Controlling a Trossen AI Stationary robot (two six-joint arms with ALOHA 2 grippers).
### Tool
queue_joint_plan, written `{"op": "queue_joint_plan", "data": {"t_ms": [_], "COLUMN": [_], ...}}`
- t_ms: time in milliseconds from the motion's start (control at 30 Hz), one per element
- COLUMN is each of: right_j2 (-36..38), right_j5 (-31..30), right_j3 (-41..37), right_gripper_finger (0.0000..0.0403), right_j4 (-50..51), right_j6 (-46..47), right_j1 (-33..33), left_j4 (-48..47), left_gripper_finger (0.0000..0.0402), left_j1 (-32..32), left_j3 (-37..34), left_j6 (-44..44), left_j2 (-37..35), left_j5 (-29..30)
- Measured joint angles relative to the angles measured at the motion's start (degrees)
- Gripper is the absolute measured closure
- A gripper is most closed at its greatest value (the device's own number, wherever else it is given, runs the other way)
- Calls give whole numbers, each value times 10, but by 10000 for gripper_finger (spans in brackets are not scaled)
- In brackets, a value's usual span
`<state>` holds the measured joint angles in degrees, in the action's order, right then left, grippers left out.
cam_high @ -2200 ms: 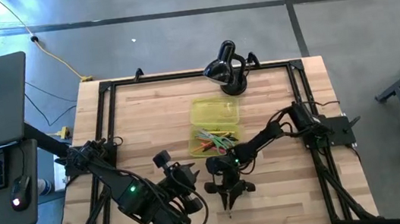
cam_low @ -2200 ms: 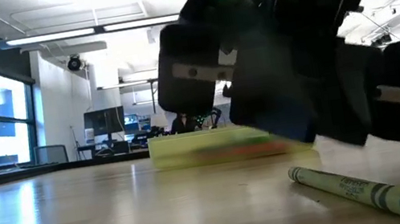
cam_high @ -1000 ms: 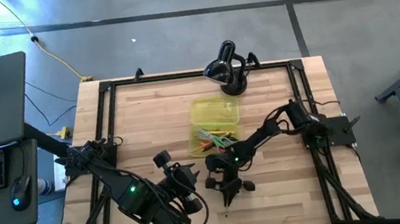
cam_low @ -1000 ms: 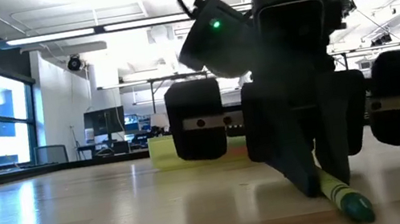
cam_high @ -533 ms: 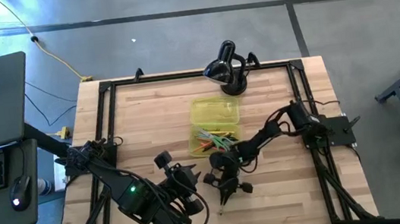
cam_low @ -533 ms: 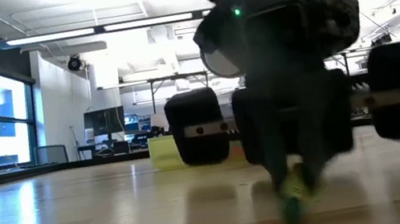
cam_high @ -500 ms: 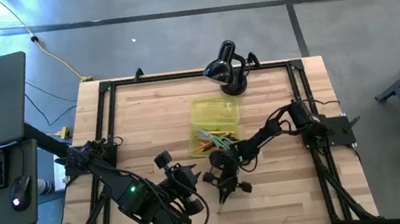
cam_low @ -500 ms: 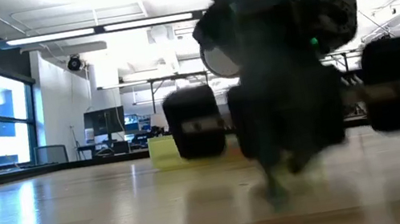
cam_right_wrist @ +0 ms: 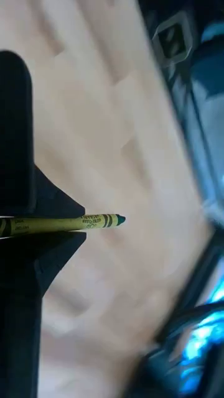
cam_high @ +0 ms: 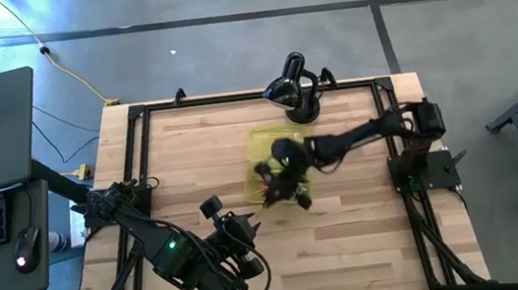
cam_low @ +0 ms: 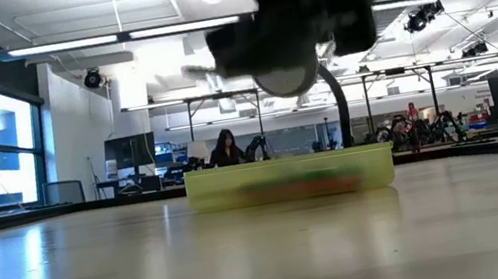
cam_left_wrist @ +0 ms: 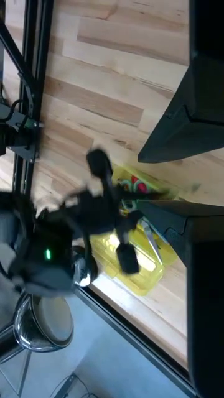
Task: Pick & place school supplies into a supply box
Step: Put the green crayons into the yellow school supply box, then close the yellow school supply box
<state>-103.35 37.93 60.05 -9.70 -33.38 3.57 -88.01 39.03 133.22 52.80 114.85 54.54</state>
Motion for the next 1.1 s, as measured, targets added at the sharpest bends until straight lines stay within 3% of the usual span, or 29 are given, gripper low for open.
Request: {"op": "queue_joint_plan", "data": {"t_ms": [100, 300, 400, 700, 933, 1100], "right_j2": [-4, -10, -10, -10, -10, -10], "right_j5": [-14, -172, -184, -193, -348, -360], "right_j3": [0, -1, 0, 0, 0, 0], "right_gripper_finger": [394, 392, 392, 369, 329, 300], "right_j4": [36, 79, 88, 114, 135, 134], "right_j6": [26, 61, 126, 170, 125, 129], "right_j1": [47, 102, 114, 77, 25, 18], "left_j4": [0, 0, 0, 0, 1, 10], "left_gripper_finger": [263, 263, 263, 263, 263, 263], "left_j1": [0, 0, 0, 0, 0, 0], "left_j3": [0, 0, 0, 0, 0, 0], "left_j6": [0, 0, 0, 0, 0, 0], "left_j2": [0, 0, 0, 0, 0, 0], "left_j5": [0, -2, -11, -12, -12, -12]}}
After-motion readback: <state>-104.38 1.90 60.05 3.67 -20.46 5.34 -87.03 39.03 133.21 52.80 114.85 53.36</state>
